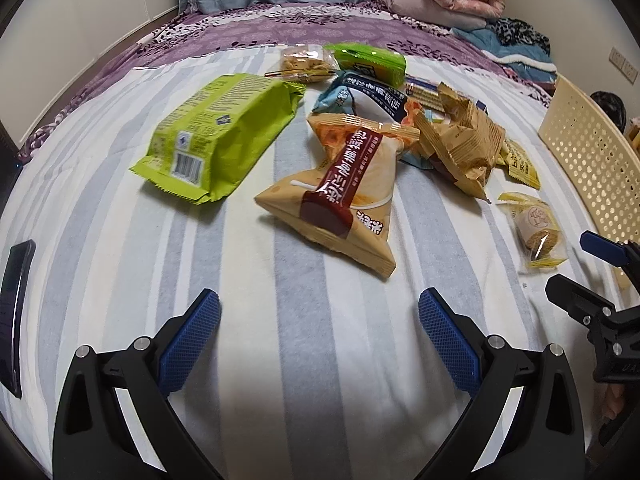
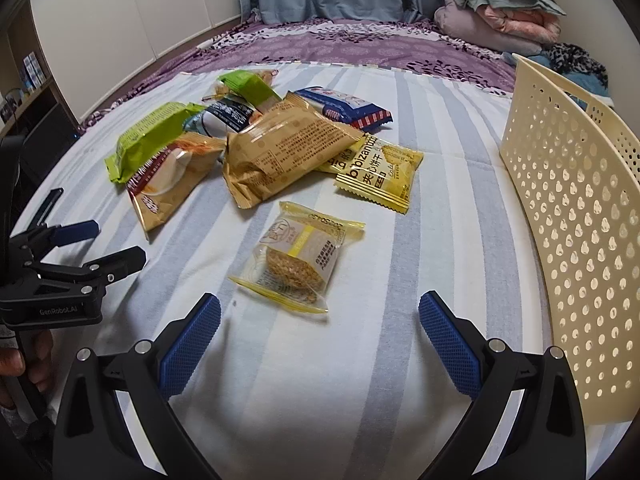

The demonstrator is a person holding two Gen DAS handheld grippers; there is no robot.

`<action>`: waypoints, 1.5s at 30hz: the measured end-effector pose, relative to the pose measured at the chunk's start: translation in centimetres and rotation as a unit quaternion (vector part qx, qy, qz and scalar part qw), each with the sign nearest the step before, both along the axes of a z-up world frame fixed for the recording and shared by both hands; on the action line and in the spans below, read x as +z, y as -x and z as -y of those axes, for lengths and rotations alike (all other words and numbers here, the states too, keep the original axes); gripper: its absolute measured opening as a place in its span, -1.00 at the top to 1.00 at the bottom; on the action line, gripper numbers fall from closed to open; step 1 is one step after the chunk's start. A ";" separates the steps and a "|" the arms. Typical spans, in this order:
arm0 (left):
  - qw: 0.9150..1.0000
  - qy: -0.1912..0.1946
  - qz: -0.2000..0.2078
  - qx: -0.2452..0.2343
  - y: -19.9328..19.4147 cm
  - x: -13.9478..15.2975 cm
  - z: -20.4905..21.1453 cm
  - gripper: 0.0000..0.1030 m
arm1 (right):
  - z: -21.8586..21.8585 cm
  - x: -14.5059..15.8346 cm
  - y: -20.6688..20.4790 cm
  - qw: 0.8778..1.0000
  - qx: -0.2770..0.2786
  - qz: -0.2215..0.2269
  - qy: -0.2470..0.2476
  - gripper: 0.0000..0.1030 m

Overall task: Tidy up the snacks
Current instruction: 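Grasp the tan chip bag with the left tool while the right tool grasps the clear cookie packet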

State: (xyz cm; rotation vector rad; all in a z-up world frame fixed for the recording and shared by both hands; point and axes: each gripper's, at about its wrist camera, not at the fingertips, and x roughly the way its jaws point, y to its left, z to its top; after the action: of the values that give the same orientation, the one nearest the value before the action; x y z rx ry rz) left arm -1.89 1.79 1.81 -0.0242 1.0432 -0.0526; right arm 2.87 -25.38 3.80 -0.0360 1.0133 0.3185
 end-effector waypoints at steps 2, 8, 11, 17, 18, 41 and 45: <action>1.000 0.004 0.009 0.003 0.3 0.5 -0.3 -0.95 | 0.0 0.4 -0.3 1.000 -0.005 0.000 -0.016 -0.91; 0.999 0.015 0.033 0.003 -0.4 2.0 -0.8 -0.95 | -0.9 0.7 -1.8 1.000 -0.019 0.006 -0.021 -0.91; 0.999 0.019 0.037 0.004 -1.0 2.3 -0.9 -0.95 | -1.4 0.1 -2.5 1.000 -0.023 0.002 -0.015 -0.89; 0.999 0.016 0.037 -0.006 -2.8 1.7 -0.6 -0.95 | -2.1 -1.0 -3.5 1.000 -0.021 -0.009 0.004 -0.34; 0.999 0.016 0.037 -0.008 -3.0 1.7 -0.5 -0.95 | -2.1 -1.0 -3.4 1.000 -0.021 -0.006 0.007 -0.31; 0.999 -0.002 0.033 -0.044 -7.2 -0.1 1.2 -0.43 | -0.8 0.0 -2.4 0.999 -0.026 0.024 0.009 0.20; 0.999 -0.008 0.029 -0.039 -7.4 0.0 1.3 -0.43 | -0.5 0.2 -2.1 0.999 -0.024 0.026 0.007 0.20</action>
State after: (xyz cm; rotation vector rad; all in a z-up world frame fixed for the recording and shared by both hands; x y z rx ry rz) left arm 5.54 0.50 1.83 0.0318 0.9859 -0.1152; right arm 4.99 -24.86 4.01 -0.0329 0.9625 0.2651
